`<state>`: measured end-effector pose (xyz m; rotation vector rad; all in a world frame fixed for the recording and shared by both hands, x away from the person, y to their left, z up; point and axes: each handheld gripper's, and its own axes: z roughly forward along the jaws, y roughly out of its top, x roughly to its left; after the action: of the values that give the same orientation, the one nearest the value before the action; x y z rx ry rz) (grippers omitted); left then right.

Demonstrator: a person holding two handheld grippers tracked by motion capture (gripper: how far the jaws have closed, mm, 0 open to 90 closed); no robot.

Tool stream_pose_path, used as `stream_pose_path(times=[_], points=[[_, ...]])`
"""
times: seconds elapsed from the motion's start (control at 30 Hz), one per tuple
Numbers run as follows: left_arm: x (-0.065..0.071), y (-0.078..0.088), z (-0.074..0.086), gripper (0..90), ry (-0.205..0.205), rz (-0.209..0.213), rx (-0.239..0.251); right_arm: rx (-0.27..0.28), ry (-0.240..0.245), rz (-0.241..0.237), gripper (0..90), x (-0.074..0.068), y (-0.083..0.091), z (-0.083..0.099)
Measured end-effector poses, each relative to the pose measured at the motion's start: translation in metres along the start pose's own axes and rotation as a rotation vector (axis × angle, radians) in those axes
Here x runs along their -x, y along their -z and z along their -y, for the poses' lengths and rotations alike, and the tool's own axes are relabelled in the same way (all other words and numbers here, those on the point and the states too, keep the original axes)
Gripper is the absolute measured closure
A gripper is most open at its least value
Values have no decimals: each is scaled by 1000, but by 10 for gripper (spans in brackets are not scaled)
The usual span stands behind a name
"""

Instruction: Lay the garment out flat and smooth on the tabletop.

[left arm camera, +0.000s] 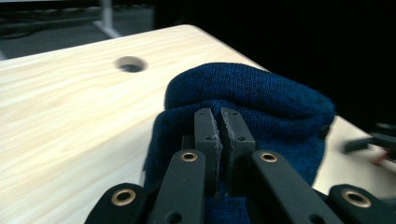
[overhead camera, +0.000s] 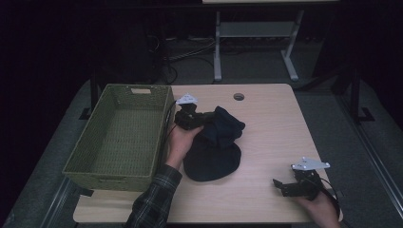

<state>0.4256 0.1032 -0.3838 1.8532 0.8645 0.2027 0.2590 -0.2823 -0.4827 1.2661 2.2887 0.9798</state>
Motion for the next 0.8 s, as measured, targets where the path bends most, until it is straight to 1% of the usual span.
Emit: stream_pose_path(times=[0.07,0.13,0.2,0.23,0.3,0.33,0.37,0.43,0.47,0.57,0.63,0.73,0.8], points=[[-5,0,1,856,5,-39,2,0,0,0,65,0,0,0],[-7,0,2,834,14,-54,1,0,0,0,65,0,0,0],[-5,2,0,733,9,-89,7,0,0,0,65,0,0,0],[-4,4,-1,639,10,-94,12,0,2,-1,66,0,0,0],[0,9,-3,560,2,-98,17,0,3,-1,67,0,0,0],[4,12,-4,507,-9,-99,16,1,5,-1,69,0,0,0],[6,14,-4,473,-17,-96,12,-3,5,-2,73,0,0,0],[14,19,-4,434,-32,-87,8,-16,8,-8,112,-1,1,-2],[17,22,-4,416,-40,-82,-2,-18,14,-15,136,-2,1,-4],[28,29,-1,390,-55,-60,-2,-11,23,-23,140,-7,3,-9],[35,35,2,384,-66,-48,-5,4,24,-45,146,-12,4,-15],[42,40,7,379,-76,-30,-12,18,27,-75,183,-19,2,-23],[46,43,10,378,-78,-20,-15,25,33,-90,221,-23,-1,-31]])
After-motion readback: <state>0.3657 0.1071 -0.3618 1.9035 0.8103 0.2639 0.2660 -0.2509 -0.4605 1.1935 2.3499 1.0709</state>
